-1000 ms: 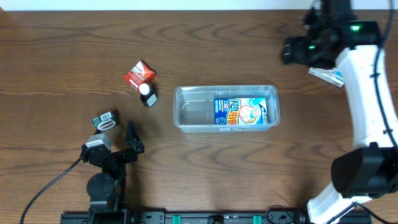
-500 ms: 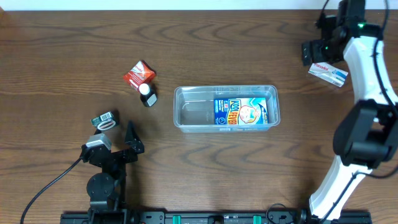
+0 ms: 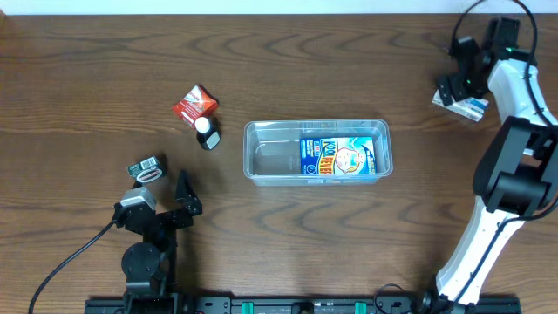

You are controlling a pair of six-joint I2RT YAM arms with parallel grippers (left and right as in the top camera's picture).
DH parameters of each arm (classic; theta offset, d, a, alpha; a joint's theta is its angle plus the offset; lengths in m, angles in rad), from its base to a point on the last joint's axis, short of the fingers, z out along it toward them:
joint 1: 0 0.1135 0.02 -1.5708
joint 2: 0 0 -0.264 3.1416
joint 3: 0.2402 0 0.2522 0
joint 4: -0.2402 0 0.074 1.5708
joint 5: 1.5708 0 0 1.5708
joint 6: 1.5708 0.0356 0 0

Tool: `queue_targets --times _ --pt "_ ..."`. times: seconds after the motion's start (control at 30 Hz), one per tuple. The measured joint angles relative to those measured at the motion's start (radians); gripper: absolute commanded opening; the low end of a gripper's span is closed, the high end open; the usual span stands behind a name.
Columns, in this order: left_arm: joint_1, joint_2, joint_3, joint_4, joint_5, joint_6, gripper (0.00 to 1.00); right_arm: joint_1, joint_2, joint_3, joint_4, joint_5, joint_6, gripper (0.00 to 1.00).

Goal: Pack container
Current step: 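Move the right gripper to the white Panadol box and grasp it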

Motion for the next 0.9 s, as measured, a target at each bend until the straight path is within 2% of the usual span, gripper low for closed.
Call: queue_targets --times 0.47,0.53,0.63,0.9 --pt "0.0 0.0 0.0 0.0 0.0 0.0 0.98 -0.04 0.005 0.002 -0.065 -0.091 0.006 0.87" --pt "0.0 0.0 0.0 0.0 0.0 0.0 0.98 -0.04 0.005 0.002 -0.073 -0.095 0.022 0.83" --pt "0.0 0.0 0.0 0.0 0.0 0.0 0.98 -0.04 0.005 0.002 -0.094 -0.098 0.056 0.72" --pt "0.0 0.0 0.0 0.0 0.0 0.0 0.98 -0.04 0.014 0.002 -0.182 -0.085 0.133 0.6"
